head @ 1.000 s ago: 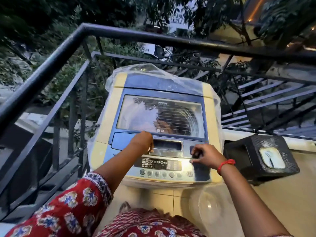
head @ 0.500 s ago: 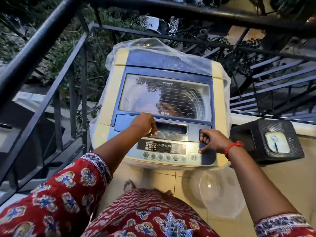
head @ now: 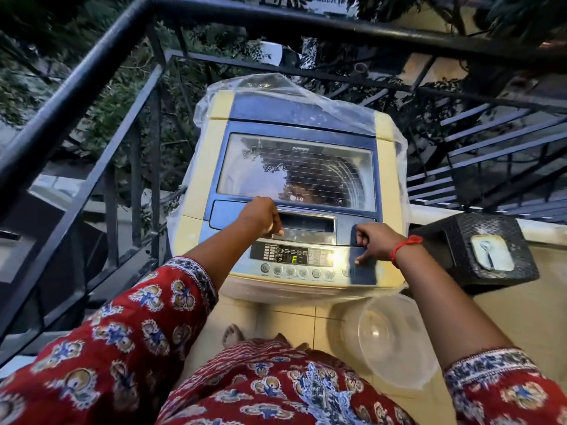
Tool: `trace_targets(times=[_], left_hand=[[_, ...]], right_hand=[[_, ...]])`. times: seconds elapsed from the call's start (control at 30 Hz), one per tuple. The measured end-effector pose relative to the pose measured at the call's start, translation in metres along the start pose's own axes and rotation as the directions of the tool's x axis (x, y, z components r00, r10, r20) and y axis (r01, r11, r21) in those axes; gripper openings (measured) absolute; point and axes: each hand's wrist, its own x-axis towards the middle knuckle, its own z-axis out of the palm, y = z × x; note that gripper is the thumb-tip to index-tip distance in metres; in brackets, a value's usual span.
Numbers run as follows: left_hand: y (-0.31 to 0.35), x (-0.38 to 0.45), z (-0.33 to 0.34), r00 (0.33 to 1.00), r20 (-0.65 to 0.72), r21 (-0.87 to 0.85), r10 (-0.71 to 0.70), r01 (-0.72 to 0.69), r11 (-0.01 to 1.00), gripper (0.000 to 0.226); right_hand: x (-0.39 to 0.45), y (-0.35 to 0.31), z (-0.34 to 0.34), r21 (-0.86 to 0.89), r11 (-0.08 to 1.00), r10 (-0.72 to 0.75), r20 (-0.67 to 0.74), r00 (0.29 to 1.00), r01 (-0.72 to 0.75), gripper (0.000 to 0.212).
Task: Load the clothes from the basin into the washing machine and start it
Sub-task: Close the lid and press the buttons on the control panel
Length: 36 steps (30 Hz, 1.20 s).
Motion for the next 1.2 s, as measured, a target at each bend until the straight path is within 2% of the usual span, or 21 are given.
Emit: trace_targets(times=[0.13,0.23,0.47,0.8,1.2], left_hand=[[-0.002,-0.004,-0.001,1.000,0.002,0.031,0.027,-0.028,0.999,0.011],[-0.001,-0.005,-0.001,1.000,-0.007,0.029,0.019,-0.019,0.999,0.012],[-0.002,-0.003,0.000,1.000,-0.005,0.059,0.009,-0.008,0.998,0.006],[-0.006,0.001,-0.002,1.000,0.014,0.088,0.023,-0.025,0.996,0.017],[-0.008,0.006,-0.005,0.998,0.038,0.061,0.048,-0.050,0.997,0.016]], right_hand=[[-0.001,-0.002,-0.003,-0.039,0.998,0.045,0.042,0.998,-0.043,0.050],[-0.006,-0.005,-0.004,-0.031,0.997,0.066,0.057,0.996,-0.064,0.060],[-0.011,-0.012,0.014,-0.009,0.994,0.107,-0.079,0.991,-0.108,0.073],[-0.009,-0.006,0.021,0.036,0.993,0.116,-0.110,0.987,-0.113,0.073],[-0.002,-0.006,0.020,0.047,0.990,0.138,-0.092,0.986,-0.134,0.073]])
